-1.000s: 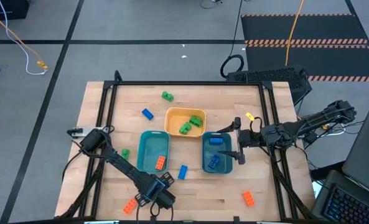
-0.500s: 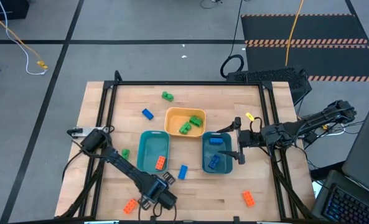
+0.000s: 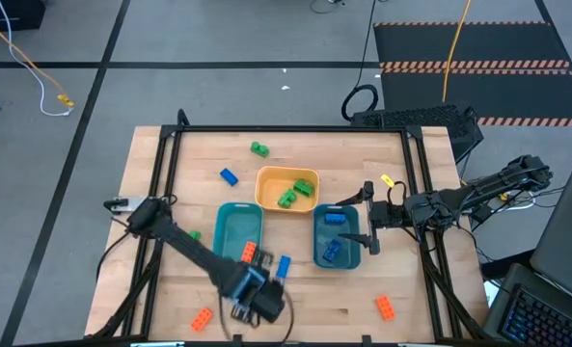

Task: Sort & place blocks by color
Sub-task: Put the orange game piece into the light blue bin

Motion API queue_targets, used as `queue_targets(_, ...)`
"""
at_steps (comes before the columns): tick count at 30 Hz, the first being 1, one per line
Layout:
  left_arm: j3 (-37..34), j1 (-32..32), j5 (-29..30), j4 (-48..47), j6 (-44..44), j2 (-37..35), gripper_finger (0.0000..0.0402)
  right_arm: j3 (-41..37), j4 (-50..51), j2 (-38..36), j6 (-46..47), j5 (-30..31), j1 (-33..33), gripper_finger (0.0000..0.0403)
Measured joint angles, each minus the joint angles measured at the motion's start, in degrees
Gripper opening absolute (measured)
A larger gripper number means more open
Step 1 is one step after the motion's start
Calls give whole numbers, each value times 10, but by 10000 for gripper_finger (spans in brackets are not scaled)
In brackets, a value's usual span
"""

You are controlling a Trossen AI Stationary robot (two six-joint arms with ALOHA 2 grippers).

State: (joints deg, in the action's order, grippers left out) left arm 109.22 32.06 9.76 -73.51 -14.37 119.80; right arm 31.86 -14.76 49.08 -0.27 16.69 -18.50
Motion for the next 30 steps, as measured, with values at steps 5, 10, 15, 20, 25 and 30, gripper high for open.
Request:
queue_targets(5,14,-53,28,-88,-128,-1,137,0,0,0,18,-2,0,377)
queue_targets(10,-20,-99,28,-95,-173,0,137,0,9,0,26,-2,0,377)
queue_targets(15,-77,-136,22,-83,-180,-21,137,0,37,0,44,-2,-6,377)
queue_targets(20,-176,-169,19,12,-210,-113,137,0,35,0,56,-2,-23,377)
queue_targets(25,-292,-202,8,64,-262,-214,137,0,21,0,45,-3,-30,377)
queue_targets(30,-387,-205,-26,146,-311,-261,137,0,1,0,39,-3,-30,377)
